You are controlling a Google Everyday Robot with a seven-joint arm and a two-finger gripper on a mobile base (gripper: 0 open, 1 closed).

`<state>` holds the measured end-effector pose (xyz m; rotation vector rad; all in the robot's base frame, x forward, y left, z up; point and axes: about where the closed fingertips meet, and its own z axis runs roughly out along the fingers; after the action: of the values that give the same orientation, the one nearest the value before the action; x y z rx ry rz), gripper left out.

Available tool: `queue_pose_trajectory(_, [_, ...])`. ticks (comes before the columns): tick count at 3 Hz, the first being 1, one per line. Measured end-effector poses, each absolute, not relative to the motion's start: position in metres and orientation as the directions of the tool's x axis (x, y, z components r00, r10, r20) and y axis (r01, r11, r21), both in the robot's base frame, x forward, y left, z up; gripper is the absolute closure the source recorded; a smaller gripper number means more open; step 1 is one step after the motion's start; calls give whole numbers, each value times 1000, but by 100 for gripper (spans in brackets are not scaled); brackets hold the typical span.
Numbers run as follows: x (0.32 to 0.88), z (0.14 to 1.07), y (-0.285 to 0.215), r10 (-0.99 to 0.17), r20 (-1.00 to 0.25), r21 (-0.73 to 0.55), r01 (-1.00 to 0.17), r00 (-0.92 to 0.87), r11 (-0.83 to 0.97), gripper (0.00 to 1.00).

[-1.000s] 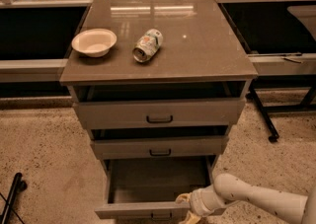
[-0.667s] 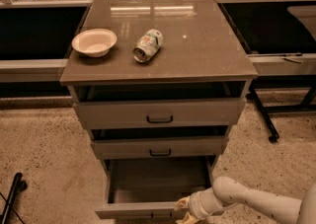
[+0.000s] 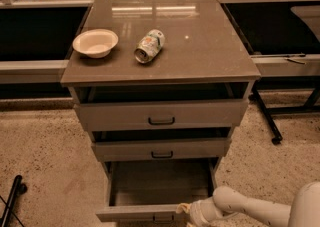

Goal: Close bottom drawer

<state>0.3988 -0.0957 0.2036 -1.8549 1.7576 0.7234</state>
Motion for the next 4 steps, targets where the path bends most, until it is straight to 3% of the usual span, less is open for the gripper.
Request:
queue_pose_trajectory(1, [398,206,-96,-744,-667,14,-998,34,-58,9])
queue_pose_trajectory(2, [404,191,-99,-757,-654,21,-1000,-4,-12,0])
queue_pose_trajectory(4, [397,202,-91,-730,-683,16,-999,19,-41,0])
